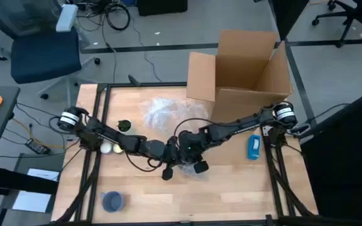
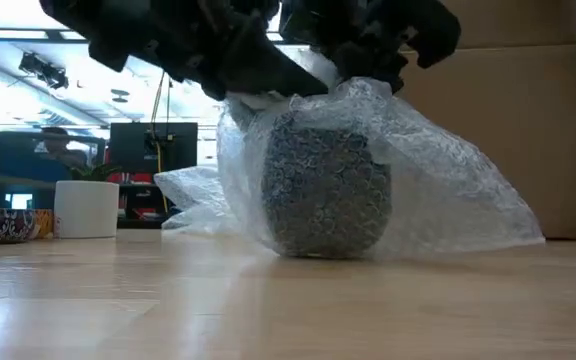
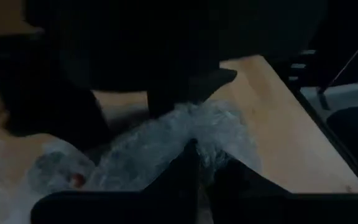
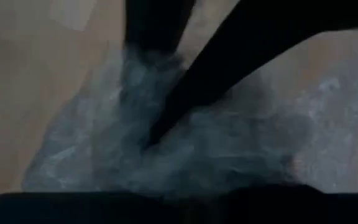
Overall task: Wrap mug
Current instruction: Wrap the black mug with bubble wrap
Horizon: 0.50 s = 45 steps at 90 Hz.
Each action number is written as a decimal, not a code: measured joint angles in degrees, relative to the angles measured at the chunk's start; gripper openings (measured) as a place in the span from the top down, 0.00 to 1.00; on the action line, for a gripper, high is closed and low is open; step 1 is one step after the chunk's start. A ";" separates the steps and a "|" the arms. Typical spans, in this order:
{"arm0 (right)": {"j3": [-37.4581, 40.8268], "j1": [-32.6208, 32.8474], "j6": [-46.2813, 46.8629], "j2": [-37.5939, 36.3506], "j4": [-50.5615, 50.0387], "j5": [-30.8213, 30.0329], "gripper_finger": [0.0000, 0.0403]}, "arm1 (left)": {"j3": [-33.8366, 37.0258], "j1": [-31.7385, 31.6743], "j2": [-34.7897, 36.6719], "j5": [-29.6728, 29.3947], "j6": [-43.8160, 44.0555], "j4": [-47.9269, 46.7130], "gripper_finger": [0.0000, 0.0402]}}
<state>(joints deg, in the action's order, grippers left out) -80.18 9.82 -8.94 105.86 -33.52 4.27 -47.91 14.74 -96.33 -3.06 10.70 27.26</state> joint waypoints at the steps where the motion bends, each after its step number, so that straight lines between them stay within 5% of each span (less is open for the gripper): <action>1: 0.00 0.01 0.10 -0.06 -0.11 0.00 0.72 | -0.09 0.00 -0.15 -0.01 0.04 -0.01 1.00; 45: -1.49 0.85 5.00 -5.32 -6.71 -0.68 0.62 | -0.49 -0.11 -0.59 -0.71 0.97 -1.47 1.00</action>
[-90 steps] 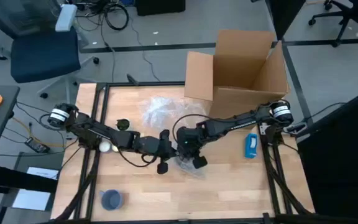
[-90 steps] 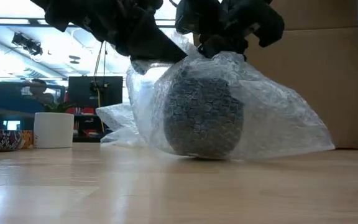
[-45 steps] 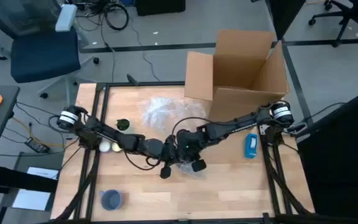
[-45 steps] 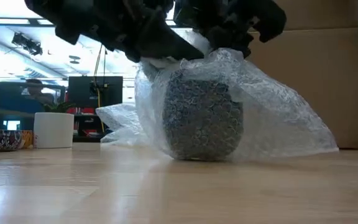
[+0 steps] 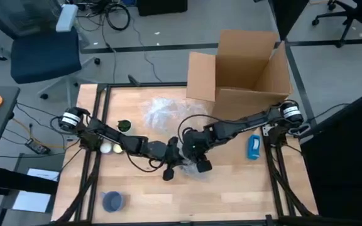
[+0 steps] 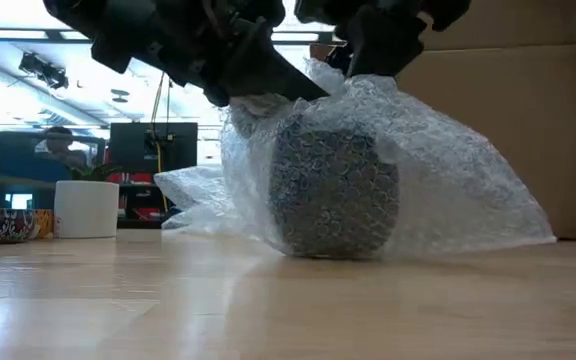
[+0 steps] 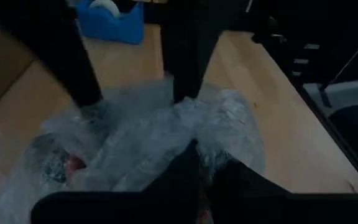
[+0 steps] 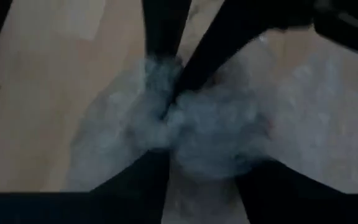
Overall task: Wrap mug
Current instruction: Wrap the black mug with bubble wrap
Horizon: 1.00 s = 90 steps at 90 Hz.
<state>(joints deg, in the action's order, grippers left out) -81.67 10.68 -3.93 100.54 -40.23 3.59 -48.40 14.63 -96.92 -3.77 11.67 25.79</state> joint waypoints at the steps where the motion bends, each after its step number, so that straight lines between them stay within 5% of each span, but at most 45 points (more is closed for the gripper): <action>1: -0.18 0.00 0.02 -0.19 -0.17 -0.17 0.62 | 0.00 0.00 0.00 0.00 0.17 0.02 1.00; 42: -6.06 1.84 1.45 -2.15 0.98 -0.97 0.63 | 0.02 -0.04 0.00 -0.50 0.99 0.02 1.00; 77: -2.48 1.88 5.29 1.91 0.48 -1.44 0.96 | 0.04 -0.04 0.21 -0.52 0.57 -0.47 0.95; 90: -2.53 2.19 6.63 3.75 -1.11 -1.24 0.97 | 0.13 -0.15 2.43 -1.46 -1.12 -2.50 0.86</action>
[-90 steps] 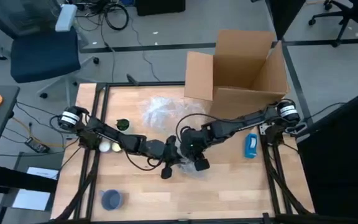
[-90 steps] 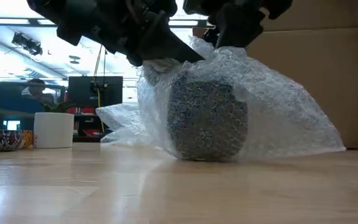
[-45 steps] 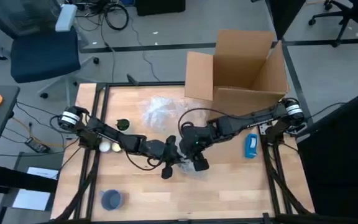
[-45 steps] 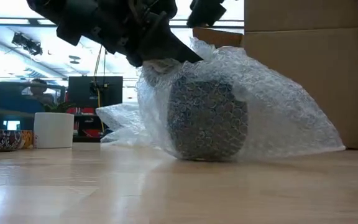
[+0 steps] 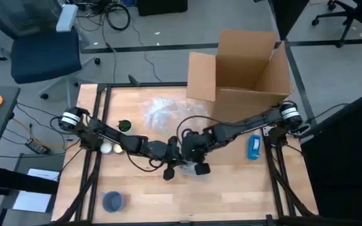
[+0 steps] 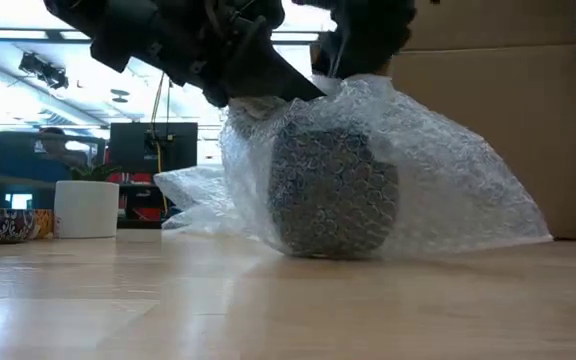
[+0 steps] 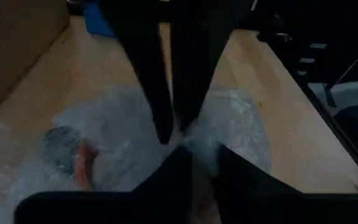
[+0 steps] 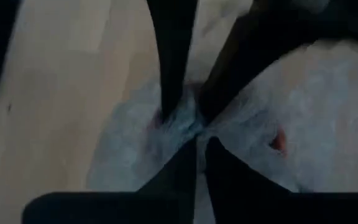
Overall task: Wrap mug
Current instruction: Wrap the black mug with bubble wrap
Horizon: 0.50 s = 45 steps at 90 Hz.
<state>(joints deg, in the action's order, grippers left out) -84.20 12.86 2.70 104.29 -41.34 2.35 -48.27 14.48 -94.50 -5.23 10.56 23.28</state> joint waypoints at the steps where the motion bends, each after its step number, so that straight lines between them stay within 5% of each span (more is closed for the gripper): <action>1: 0.00 0.03 0.19 0.19 -0.12 0.01 0.97 | 0.00 0.00 0.32 -0.19 -0.08 -0.39 0.86; 24: -0.02 0.42 0.70 3.03 -1.47 0.31 1.00 | -0.04 -0.15 9.35 -3.04 -3.13 -6.75 0.69; 45: 0.00 0.50 0.22 3.35 -1.84 0.15 1.00 | -0.11 1.41 19.56 -2.76 -2.88 -18.96 0.67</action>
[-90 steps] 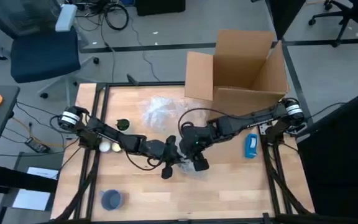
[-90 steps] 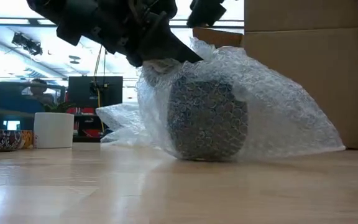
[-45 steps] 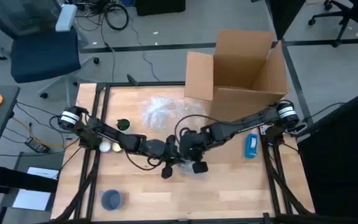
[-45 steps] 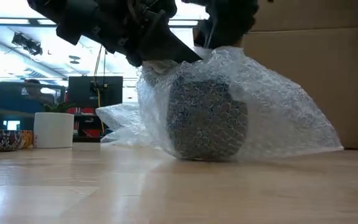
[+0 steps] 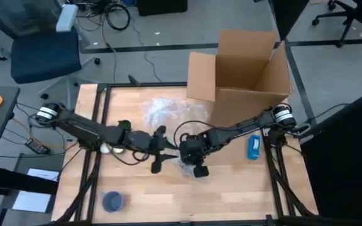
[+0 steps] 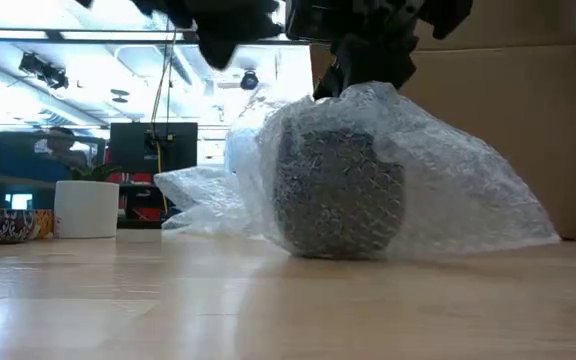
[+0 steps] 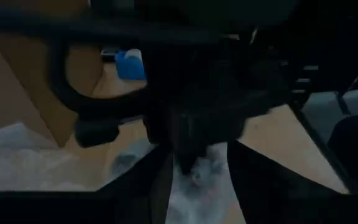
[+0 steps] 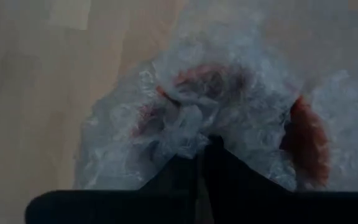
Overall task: Wrap mug
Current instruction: Wrap the black mug with bubble wrap
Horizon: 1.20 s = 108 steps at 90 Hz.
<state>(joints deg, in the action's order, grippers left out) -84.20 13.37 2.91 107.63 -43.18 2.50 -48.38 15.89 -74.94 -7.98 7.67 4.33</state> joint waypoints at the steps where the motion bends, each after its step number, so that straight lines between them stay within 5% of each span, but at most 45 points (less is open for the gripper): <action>1: 0.00 0.00 -0.01 0.00 0.01 -0.02 1.00 | 0.00 0.04 0.29 0.01 0.12 -0.71 0.67; 30: 0.09 -0.20 -1.37 0.02 0.09 0.51 1.00 | 0.59 -0.14 -0.78 0.65 15.28 -22.42 0.67; 43: 0.11 0.44 -4.81 0.04 0.15 1.78 1.00 | 2.34 -0.82 -6.60 6.53 15.81 -14.10 0.67; 60: 0.11 1.27 -4.82 0.04 -0.02 2.16 1.00 | 2.47 -2.46 -13.72 3.54 11.75 -4.26 0.67; 89: 0.11 2.08 -3.99 0.04 -0.20 1.78 1.00 | 2.49 -2.79 -14.40 8.29 9.01 11.92 0.67; 108: 0.11 2.06 -3.93 0.09 0.09 -0.50 1.00 | 2.49 -2.77 -15.23 9.37 8.99 14.68 0.67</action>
<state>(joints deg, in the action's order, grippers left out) -84.09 15.42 -1.02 107.72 -43.08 2.00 -45.89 13.13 -90.17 1.38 16.67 19.01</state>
